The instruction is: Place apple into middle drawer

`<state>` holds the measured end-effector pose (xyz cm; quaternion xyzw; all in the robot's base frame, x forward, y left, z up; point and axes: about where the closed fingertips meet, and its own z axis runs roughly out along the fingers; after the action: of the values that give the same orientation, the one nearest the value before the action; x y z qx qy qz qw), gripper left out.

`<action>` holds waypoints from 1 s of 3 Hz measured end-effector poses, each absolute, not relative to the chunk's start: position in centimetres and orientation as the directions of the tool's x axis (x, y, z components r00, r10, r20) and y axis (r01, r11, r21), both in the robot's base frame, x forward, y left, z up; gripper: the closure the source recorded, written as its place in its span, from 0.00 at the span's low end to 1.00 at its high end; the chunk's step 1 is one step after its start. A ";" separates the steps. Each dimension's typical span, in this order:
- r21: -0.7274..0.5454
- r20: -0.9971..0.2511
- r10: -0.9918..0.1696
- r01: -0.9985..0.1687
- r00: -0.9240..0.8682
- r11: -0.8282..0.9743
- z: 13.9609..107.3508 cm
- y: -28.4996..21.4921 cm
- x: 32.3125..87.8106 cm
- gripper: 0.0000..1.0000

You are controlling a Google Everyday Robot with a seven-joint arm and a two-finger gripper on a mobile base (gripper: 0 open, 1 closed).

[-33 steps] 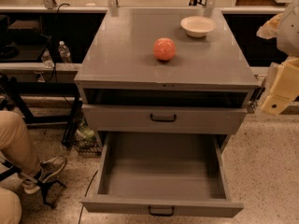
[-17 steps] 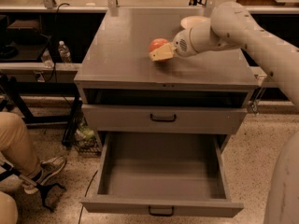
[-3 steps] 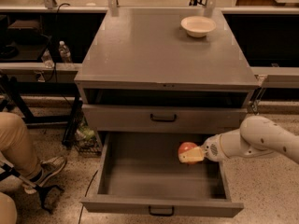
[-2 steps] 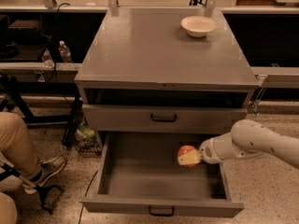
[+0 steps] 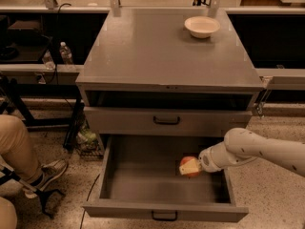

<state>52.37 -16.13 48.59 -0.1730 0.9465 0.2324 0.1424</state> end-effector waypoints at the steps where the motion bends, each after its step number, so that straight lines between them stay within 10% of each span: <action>1: 0.404 -0.310 -0.263 -0.377 -0.914 0.834 46.5 -15.7 52.0 0.14; 3: 0.436 -0.252 -0.243 -0.334 -0.937 0.835 43.8 -16.3 50.5 0.00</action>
Offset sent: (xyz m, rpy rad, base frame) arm -0.0183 0.0050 -0.0632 0.0086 0.1406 -0.0076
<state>50.50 -16.31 43.78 -0.1513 0.9534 0.2437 0.0933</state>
